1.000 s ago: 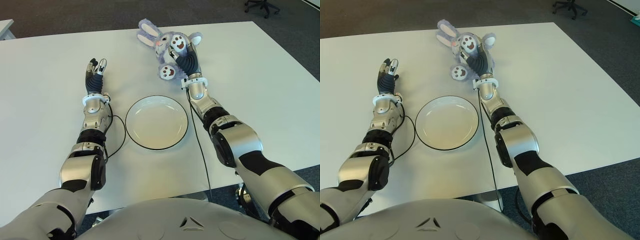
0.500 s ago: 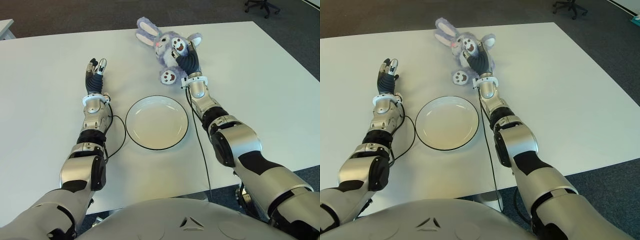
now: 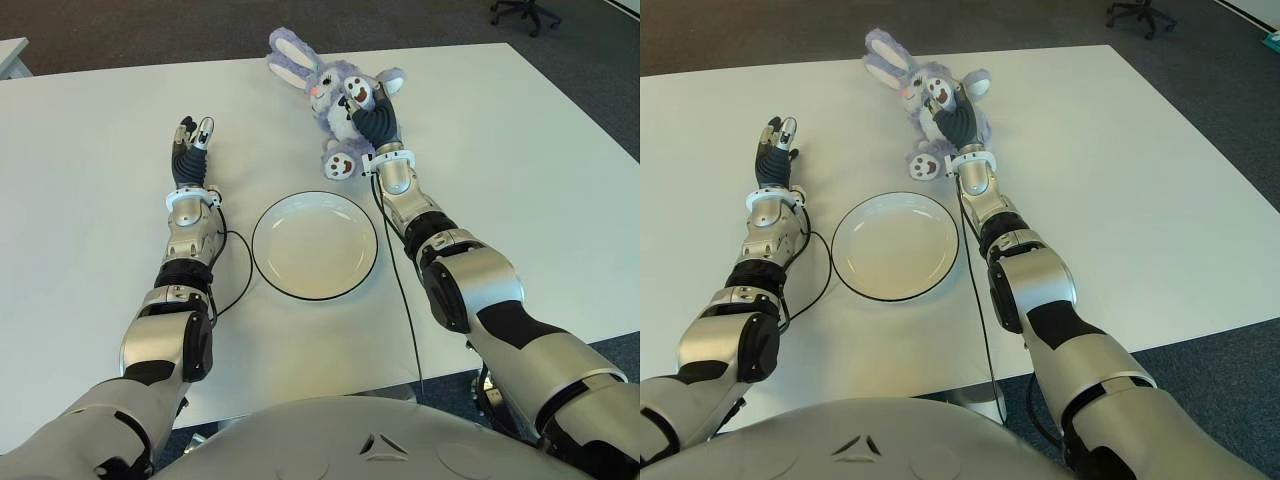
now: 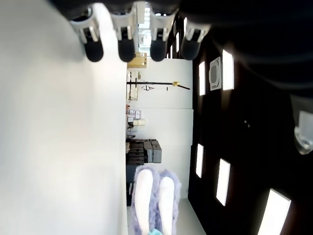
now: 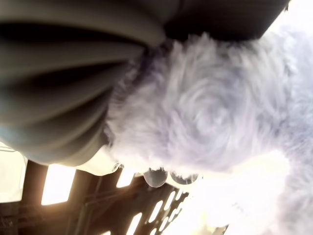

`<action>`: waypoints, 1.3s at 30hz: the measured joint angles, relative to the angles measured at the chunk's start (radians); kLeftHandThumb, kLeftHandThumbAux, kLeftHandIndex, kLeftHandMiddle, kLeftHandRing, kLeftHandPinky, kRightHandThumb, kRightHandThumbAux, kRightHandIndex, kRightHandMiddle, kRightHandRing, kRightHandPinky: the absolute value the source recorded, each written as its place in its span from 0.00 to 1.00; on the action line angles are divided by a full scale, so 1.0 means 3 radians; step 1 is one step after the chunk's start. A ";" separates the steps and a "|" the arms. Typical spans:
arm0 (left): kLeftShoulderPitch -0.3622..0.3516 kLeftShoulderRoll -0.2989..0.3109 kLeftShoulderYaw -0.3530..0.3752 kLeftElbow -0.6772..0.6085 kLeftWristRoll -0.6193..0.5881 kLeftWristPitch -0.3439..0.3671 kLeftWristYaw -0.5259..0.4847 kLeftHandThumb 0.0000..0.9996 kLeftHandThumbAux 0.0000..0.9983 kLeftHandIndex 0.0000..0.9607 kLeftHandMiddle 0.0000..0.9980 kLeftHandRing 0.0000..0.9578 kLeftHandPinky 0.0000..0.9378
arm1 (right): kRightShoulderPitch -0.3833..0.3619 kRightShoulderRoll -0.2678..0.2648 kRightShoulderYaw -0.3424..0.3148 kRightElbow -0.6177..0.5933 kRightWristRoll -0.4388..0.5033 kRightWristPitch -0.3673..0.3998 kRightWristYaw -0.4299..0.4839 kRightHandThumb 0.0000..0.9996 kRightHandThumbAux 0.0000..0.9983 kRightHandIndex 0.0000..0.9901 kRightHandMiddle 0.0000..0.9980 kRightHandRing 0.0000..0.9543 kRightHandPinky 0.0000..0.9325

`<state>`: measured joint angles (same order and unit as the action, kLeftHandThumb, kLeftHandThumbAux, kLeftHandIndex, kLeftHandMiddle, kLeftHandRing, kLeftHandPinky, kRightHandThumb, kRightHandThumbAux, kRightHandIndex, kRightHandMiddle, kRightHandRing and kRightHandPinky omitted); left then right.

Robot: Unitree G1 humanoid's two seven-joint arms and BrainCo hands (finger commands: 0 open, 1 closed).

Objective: Put the doll into the plate.

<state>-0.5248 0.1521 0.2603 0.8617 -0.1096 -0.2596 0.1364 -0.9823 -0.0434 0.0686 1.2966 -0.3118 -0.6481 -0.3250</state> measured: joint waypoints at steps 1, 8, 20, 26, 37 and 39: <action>0.0001 0.0000 0.0000 -0.0001 0.0000 0.0000 0.0000 0.00 0.40 0.00 0.06 0.05 0.02 | 0.0000 -0.0002 0.0003 0.0000 0.0000 -0.0002 0.0004 0.83 0.68 0.39 0.53 0.77 0.82; 0.0005 0.0000 0.0000 -0.0007 0.0000 0.0000 -0.0003 0.00 0.39 0.00 0.06 0.05 0.01 | 0.0000 -0.0010 0.0007 0.0001 0.0001 -0.0024 0.0035 0.71 0.70 0.44 0.79 0.84 0.86; 0.0016 0.0000 -0.0001 -0.0024 0.0000 0.0000 -0.0005 0.00 0.39 0.00 0.07 0.06 0.01 | -0.0006 -0.0010 -0.0020 0.0002 0.0014 0.0061 0.0037 0.71 0.71 0.44 0.86 0.90 0.91; 0.0027 0.0000 -0.0002 -0.0041 0.0000 0.0000 -0.0005 0.00 0.39 0.00 0.08 0.07 0.04 | -0.0014 0.0023 -0.0132 -0.0001 0.0135 0.0135 0.0057 0.71 0.71 0.44 0.86 0.91 0.90; 0.0056 -0.0004 -0.0004 -0.0091 0.0000 0.0000 -0.0005 0.00 0.39 0.00 0.07 0.06 0.03 | -0.0014 0.0051 -0.0170 -0.0006 0.0146 0.0164 -0.0092 0.71 0.71 0.45 0.85 0.90 0.90; 0.0060 -0.0006 -0.0005 -0.0097 0.0000 0.0000 -0.0005 0.00 0.39 0.00 0.07 0.06 0.02 | -0.0014 0.0054 -0.0170 -0.0006 0.0145 0.0164 -0.0127 0.71 0.71 0.45 0.85 0.90 0.90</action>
<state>-0.5068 0.1502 0.2589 0.8325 -0.1097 -0.2595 0.1349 -0.9864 -0.0271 0.0177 1.2948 -0.2682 -0.5990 -0.3629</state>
